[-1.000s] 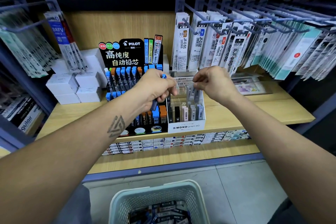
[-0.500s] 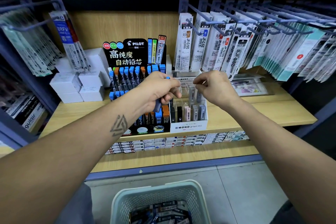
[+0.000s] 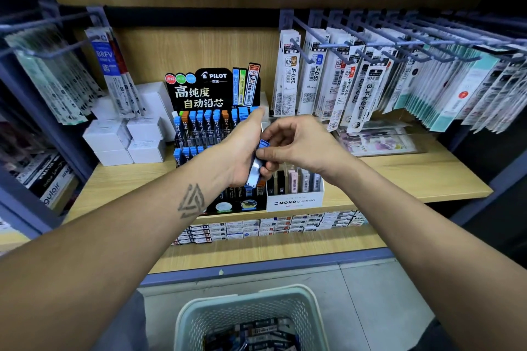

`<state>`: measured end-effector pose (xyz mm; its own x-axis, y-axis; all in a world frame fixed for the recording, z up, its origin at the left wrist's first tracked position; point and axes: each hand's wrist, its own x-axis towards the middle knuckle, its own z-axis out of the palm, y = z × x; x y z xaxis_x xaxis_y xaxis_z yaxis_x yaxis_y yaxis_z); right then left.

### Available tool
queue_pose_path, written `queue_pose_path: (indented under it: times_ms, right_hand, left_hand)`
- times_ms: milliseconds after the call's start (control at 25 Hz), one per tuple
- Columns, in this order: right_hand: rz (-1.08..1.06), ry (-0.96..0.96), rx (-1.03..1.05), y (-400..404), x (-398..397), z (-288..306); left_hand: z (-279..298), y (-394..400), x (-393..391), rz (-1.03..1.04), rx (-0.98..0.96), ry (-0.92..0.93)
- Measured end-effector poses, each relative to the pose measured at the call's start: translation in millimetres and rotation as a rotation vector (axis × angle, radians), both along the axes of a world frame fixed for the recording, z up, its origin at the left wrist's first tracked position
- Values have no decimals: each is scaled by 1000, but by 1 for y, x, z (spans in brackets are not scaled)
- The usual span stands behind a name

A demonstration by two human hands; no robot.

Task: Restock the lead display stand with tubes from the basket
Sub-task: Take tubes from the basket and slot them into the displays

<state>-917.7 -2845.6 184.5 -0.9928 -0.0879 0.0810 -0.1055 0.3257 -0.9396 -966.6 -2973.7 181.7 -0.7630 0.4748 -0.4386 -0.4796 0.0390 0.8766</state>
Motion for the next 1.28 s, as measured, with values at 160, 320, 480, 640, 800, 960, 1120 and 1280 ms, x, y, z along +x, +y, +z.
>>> queue_pose_path:
  times_ms: [160,320,480,640,800,960,1120,1280]
  right_hand:
    - [-13,-36,-100,6,-2,-1]
    - [-98,-82,-215,16,-8,-1]
    - [-214,-65,-370,28,-15,1]
    - [-191,-94,-554,10,-24,1]
    - [-220,-132,-541,-9,-31,0]
    - [-249,42,-349,-15,-36,5]
    - [-308,286,-85,-17,-44,11]
    - [-331,356,137,-16,-54,2]
  left_hand:
    - [-2,0,-2,-60,13,-23]
    - [-2,-7,-2,-138,-57,8]
    - [4,-23,-5,-138,-148,75]
    - [9,-46,-17,40,-99,190]
    - [8,-58,-18,78,-203,305]
    - [14,-64,-23,187,-341,312]
    - [24,-70,-26,257,-208,245]
    - [25,-71,-24,237,-235,263]
